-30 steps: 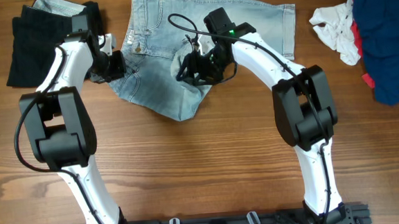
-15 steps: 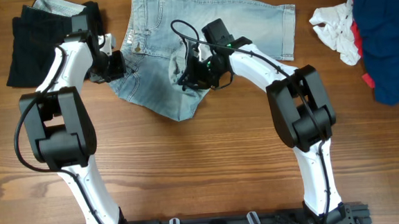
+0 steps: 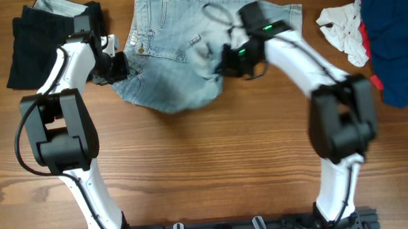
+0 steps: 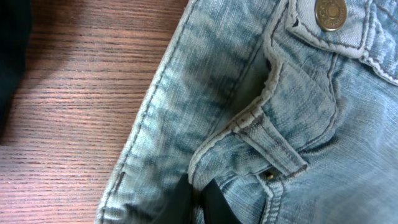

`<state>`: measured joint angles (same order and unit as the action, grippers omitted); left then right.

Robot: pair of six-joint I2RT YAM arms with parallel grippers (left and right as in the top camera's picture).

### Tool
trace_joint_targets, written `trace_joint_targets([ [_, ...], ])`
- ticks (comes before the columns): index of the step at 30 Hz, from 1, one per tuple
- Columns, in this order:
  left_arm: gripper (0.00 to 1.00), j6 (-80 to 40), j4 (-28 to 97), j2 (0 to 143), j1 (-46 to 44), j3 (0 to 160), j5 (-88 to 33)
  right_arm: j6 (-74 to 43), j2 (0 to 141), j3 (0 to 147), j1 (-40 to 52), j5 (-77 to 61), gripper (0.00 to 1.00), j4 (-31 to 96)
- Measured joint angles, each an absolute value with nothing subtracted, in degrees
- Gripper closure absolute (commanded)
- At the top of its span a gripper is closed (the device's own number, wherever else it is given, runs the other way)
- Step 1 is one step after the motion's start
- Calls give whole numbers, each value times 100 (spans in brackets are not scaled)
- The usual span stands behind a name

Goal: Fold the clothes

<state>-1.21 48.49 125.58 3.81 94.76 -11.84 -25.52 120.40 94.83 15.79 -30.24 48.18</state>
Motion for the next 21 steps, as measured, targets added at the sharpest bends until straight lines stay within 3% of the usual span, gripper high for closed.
trace_joint_targets([
  [10, 96, -123, 4873, 12558, 351, 9476, -1323, -2067, 10777, 9478, 856, -1441, 96, 7489],
  [21, 96, -121, 4897, 12558, 281, 9467, -1562, -2189, 10781, 7601, 884, -1262, 92, 7391],
])
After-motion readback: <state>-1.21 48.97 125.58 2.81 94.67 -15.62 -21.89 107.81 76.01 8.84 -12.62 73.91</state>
